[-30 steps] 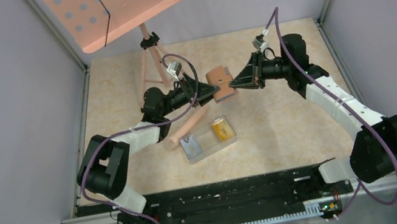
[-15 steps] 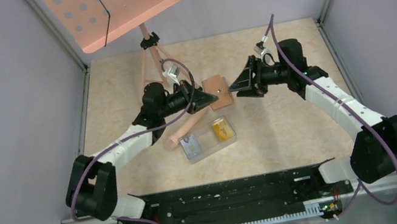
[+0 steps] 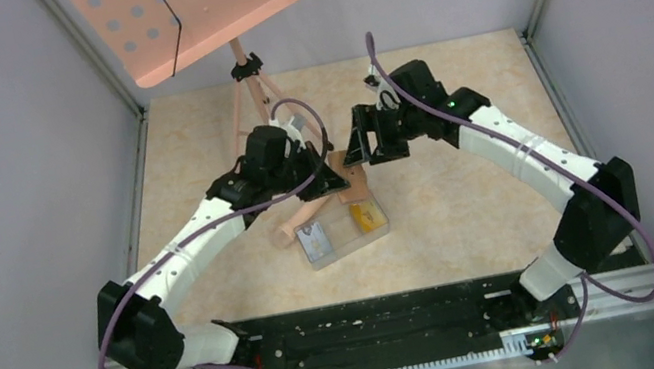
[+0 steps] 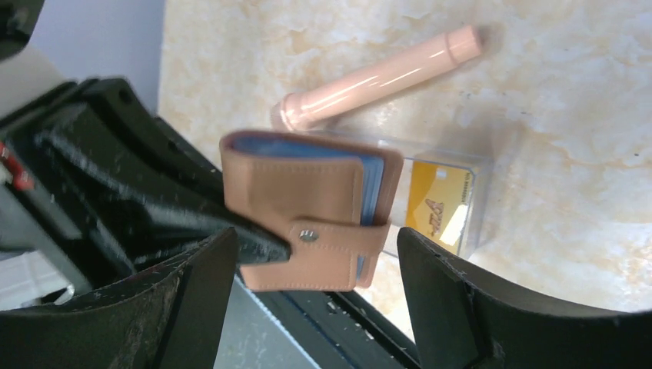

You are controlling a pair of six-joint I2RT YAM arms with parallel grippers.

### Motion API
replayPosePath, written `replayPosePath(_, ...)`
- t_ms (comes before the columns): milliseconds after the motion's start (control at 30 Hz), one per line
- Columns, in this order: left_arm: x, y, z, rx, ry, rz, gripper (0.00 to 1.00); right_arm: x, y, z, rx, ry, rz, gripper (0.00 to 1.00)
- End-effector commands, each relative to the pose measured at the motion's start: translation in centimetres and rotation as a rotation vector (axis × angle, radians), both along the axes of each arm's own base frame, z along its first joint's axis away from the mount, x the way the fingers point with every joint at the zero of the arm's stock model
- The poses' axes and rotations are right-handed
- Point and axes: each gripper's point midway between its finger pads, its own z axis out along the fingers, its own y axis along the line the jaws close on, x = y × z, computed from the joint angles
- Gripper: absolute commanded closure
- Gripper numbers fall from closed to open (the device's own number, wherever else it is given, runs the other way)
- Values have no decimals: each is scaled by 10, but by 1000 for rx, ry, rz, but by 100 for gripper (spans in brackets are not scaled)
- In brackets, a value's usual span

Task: Put the credit cards into the card holder
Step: Open the card holder.

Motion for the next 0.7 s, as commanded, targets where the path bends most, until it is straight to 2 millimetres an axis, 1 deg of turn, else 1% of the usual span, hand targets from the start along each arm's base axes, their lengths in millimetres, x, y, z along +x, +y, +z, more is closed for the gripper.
replayPosePath(0, -6, 2, 3, 65, -13, 0, 100, 12, 1, -7, -129, -48, -14, 24)
replayPosePath(100, -7, -1, 5, 63, -17, -2, 100, 8, 5, -23, -221, -36, 9, 24)
replayPosePath(200, -7, 0, 6, 66, -18, 3, 100, 1, 13, -35, -258, -23, 54, 24)
replayPosePath(367, -5, 6, 2, 98, 1, 39, 100, -12, 18, -43, -278, -17, 93, 24)
replayPosePath(467, -7, 5, 3, 95, 2, 35, 100, -17, 16, -53, -299, 1, 103, 26)
replayPosePath(533, -6, 5, 4, 95, -2, 39, 100, -18, 13, -60, -324, 9, 102, 29)
replayPosePath(667, -5, 8, 3, 106, -2, 53, 100, -15, -3, -77, -431, 24, 69, 47)
